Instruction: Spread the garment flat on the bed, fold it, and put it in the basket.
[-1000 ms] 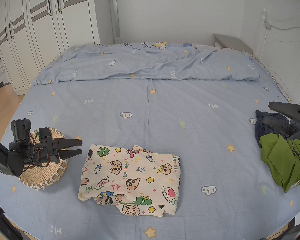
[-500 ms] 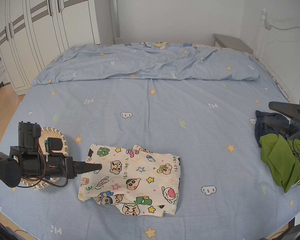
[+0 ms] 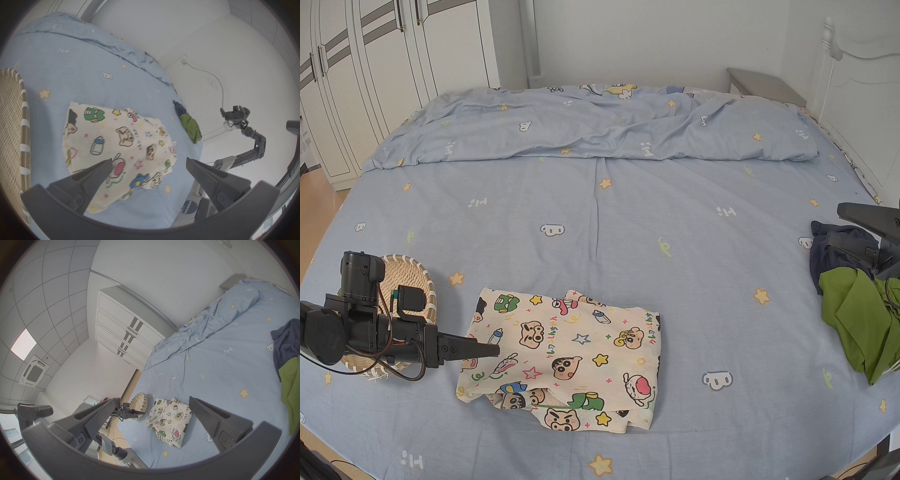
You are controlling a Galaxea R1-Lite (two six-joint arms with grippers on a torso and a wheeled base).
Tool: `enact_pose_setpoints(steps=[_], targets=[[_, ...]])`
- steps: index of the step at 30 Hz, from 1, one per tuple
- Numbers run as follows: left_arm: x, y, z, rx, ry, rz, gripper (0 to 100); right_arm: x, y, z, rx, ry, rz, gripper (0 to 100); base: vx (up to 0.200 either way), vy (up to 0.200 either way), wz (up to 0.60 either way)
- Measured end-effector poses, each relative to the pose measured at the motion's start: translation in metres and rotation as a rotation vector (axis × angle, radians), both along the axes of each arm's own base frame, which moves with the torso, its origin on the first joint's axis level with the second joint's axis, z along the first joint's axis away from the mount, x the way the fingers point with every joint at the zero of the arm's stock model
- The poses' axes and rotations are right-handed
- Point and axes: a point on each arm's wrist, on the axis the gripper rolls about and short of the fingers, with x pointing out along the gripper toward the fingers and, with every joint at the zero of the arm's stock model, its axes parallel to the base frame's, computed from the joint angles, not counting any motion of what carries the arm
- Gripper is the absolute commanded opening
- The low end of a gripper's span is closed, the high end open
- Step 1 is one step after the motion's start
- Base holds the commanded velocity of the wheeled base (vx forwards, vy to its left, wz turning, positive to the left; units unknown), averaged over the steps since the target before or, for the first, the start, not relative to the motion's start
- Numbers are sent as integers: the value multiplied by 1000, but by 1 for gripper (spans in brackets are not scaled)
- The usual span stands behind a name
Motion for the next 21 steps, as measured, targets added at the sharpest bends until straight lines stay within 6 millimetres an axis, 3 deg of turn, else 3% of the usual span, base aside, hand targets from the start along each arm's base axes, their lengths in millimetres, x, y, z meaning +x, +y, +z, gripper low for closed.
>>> enact_pose_setpoints(steps=[9, 21], targets=[[11, 16, -31, 88, 73, 39, 100, 0, 0, 0, 1, 2, 3, 100, 0, 0, 0], [16, 19, -37, 126, 93, 82, 100, 0, 0, 0, 0, 1, 4, 100, 0, 0, 0]])
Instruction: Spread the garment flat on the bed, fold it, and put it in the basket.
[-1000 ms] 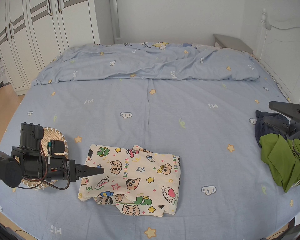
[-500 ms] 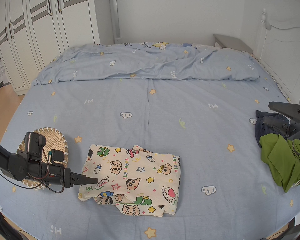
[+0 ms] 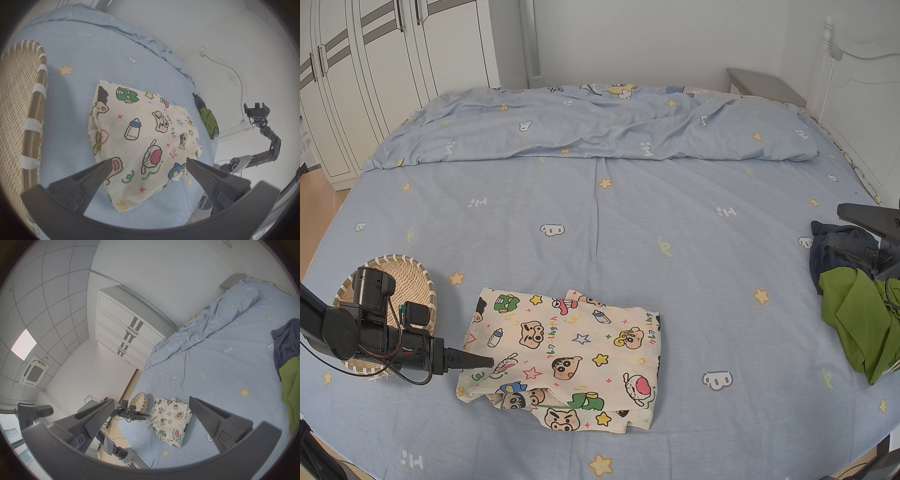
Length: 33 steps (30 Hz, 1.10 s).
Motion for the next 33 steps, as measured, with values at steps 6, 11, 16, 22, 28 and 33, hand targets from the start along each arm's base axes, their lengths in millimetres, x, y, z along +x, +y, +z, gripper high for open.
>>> enact_pose_setpoints(steps=[6, 11, 16, 22, 28, 33], targets=[[0, -1, -1, 37, -16, 20, 100, 0, 0, 0, 0, 0, 0, 100, 0, 0, 0], [-1, -2, -2, 49, -15, 27, 100, 0, 0, 0, 0, 0, 0, 100, 0, 0, 0], [2, 0, 0, 64, -35, 48, 100, 0, 0, 0, 0, 0, 0, 100, 0, 0, 0], [3, 1, 1, 71, -50, 69, 100, -2, 0, 1, 0, -6, 1, 100, 0, 0, 0], [4, 0, 1, 89, -49, 84, 100, -4, 0, 2, 1, -14, 1, 100, 0, 0, 0], [5, 0, 0, 96, -62, 86, 100, -5, 0, 2, 1, -17, 2, 100, 0, 0, 0]])
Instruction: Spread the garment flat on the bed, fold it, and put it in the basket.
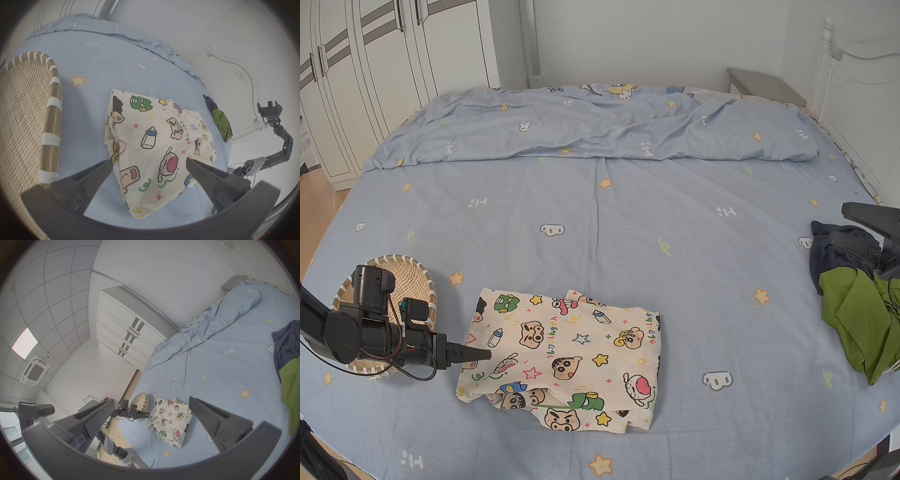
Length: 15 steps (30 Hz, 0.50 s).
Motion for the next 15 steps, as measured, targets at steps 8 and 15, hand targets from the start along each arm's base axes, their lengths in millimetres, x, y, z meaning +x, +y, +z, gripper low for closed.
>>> enact_pose_setpoints(steps=[8, 15], targets=[[0, 0, -1, 11, 1, 7, 100, 0, 0, 0, 0, -1, 0, 100, 0, 0, 0], [0, -4, -4, 20, 2, 0, 100, 0, 0, 0, 0, -1, 0, 100, 0, 0, 0]])
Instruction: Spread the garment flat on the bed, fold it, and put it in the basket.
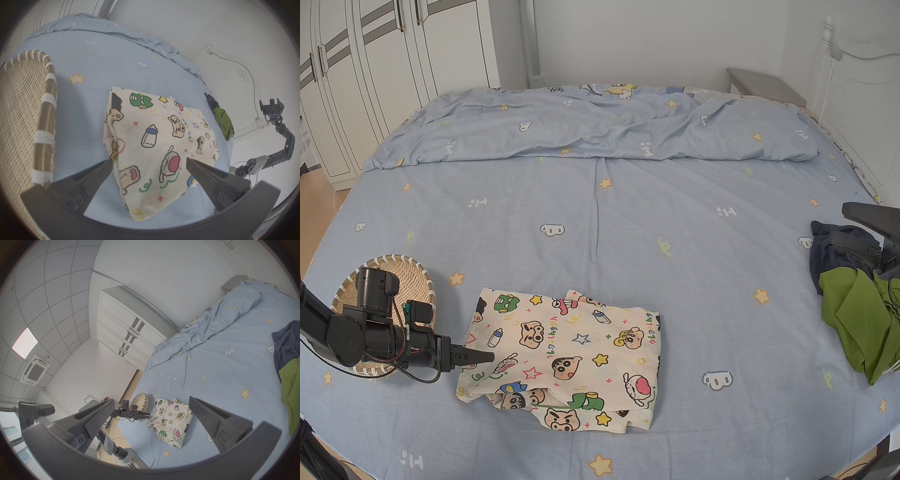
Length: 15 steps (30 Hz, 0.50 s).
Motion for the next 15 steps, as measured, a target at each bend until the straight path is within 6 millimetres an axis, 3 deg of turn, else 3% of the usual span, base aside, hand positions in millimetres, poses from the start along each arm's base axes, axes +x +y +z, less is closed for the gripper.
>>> enact_pose_setpoints(steps=[15], targets=[[2, -7, -15, 60, -20, 20, 100, 0, 0, 0, 0, 0, 0, 100, 0, 0, 0]])
